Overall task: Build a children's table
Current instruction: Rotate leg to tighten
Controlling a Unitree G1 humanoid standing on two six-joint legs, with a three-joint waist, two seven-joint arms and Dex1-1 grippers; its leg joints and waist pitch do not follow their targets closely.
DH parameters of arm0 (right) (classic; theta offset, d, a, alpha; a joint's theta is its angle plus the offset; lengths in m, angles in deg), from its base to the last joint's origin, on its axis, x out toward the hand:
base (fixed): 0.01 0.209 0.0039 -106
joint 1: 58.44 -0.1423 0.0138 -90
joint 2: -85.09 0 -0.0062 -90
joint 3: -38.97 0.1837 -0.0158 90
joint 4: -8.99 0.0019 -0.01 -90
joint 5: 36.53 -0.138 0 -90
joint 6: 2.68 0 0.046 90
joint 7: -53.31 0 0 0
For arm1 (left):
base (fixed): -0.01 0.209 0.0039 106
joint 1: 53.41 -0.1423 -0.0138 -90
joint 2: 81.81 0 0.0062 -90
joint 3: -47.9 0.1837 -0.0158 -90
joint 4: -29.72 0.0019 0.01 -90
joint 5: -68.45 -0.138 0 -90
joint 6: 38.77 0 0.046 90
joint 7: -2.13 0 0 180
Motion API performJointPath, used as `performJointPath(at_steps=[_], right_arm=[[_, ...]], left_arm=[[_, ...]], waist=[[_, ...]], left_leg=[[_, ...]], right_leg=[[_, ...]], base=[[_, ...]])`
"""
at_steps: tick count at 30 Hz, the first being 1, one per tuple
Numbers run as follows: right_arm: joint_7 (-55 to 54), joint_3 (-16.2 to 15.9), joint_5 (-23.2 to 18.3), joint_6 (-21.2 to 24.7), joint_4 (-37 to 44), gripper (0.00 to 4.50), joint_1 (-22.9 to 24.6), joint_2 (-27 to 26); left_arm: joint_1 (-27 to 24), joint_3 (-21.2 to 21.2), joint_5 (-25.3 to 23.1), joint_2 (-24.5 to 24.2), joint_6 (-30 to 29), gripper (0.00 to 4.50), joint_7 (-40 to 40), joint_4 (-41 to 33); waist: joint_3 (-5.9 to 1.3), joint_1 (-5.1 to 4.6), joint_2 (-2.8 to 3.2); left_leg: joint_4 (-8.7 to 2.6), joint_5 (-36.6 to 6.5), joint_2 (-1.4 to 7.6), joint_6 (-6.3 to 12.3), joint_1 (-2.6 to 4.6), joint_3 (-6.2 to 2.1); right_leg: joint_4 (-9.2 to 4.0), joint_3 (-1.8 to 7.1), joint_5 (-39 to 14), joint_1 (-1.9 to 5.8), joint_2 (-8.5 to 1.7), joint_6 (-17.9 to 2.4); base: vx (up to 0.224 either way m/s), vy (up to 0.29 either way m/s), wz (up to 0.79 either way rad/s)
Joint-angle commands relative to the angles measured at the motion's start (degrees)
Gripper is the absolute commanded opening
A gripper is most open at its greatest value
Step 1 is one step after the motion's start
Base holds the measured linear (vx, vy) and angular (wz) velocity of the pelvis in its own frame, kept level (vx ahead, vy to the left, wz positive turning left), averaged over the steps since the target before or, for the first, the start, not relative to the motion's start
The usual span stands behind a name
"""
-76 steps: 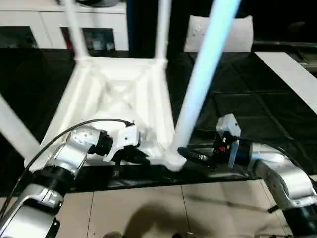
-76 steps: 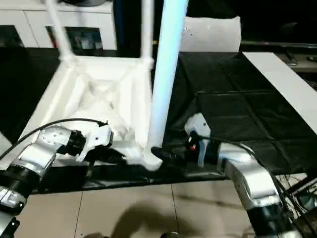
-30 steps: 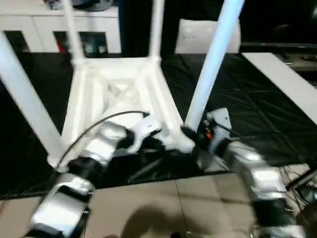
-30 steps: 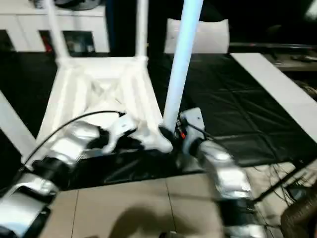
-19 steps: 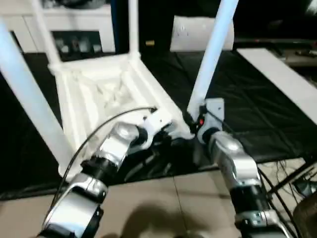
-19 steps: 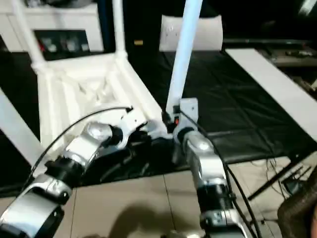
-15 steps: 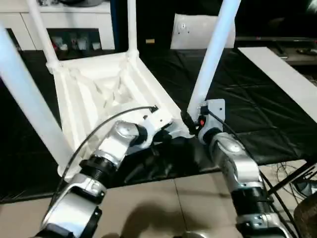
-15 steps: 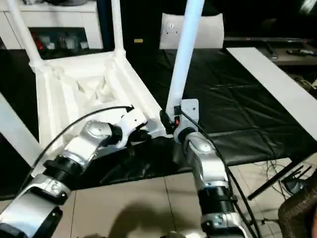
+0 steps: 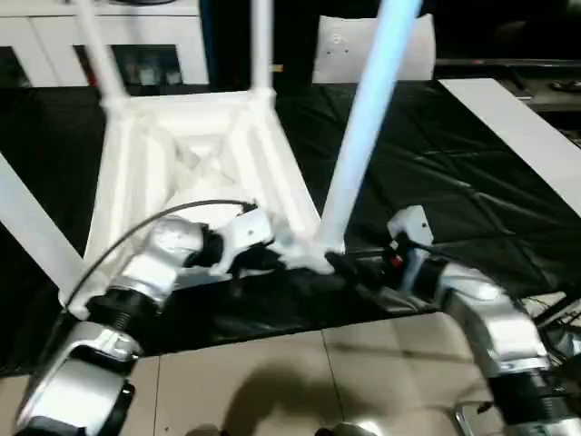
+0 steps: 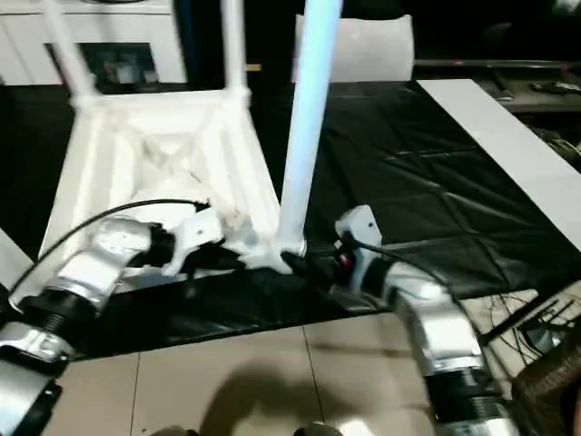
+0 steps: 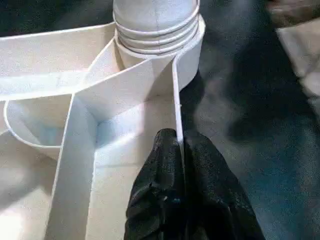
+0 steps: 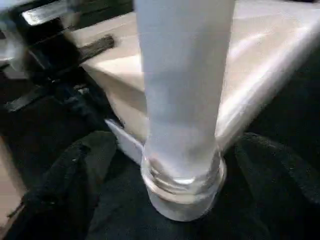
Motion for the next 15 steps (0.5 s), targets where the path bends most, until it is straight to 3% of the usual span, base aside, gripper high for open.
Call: performJointPath(at_steps=[1, 3, 4, 7, 15], right_arm=[[4.6, -1.0, -0.9, -0.6, 0.1, 4.49, -0.9, 1.6], [8.2, -2.0, -1.3, -0.9, -0.9, 4.49, -1.6, 2.9], [10.6, -2.6, -1.2, -1.6, -2.3, 4.23, -2.5, 3.5], [13.4, -3.6, -0.8, -2.3, -4.6, 4.00, -4.3, 3.9], [17.6, -5.2, -0.7, -2.8, -7.8, 3.42, -7.0, 4.1]], left_arm=[[0.5, 2.5, 1.0, 0.1, 3.3, 0.00, 5.6, 0.9], [1.3, 3.8, 0.6, -0.8, 5.3, 0.00, 9.0, 2.5], [1.9, 4.9, 0.0, -1.2, 7.0, 0.00, 11.3, 3.5], [2.8, 6.0, -0.2, -0.8, 8.6, 0.00, 14.3, 4.1], [4.8, 7.8, -1.1, 0.2, 12.4, 0.00, 17.9, 6.7]], waist=[[-3.59, 0.12, -0.39], [-3.73, 0.66, -0.34], [-3.80, 0.78, -0.38], [-3.90, 1.26, -0.48], [-4.18, 2.50, -0.68]], left_leg=[[-3.45, -8.7, 2.12, 6.31, 0.35, 0.06], [-3.42, -8.4, 2.20, 6.03, 0.58, 0.15], [-3.41, -8.2, 2.24, 5.77, 0.61, 0.20], [-3.40, -8.0, 2.37, 5.24, 0.69, 0.26], [-3.14, -6.7, 2.43, 5.00, 0.73, 0.62]], right_leg=[[-4.18, 3.29, -8.3, 3.10, -3.35, -13.6], [-4.01, 3.32, -7.9, 3.03, -3.38, -14.0], [-3.88, 3.35, -7.1, 3.01, -3.40, -14.4], [-3.69, 3.35, -6.1, 3.09, -3.56, -14.8], [-3.15, 3.23, -3.7, 3.20, -3.46, -15.5]], base=[[0.000, 0.000, 0.00], [0.000, 0.000, 0.00], [0.000, 0.000, 0.00], [0.000, 0.000, 0.00], [0.000, 0.000, 0.00]])
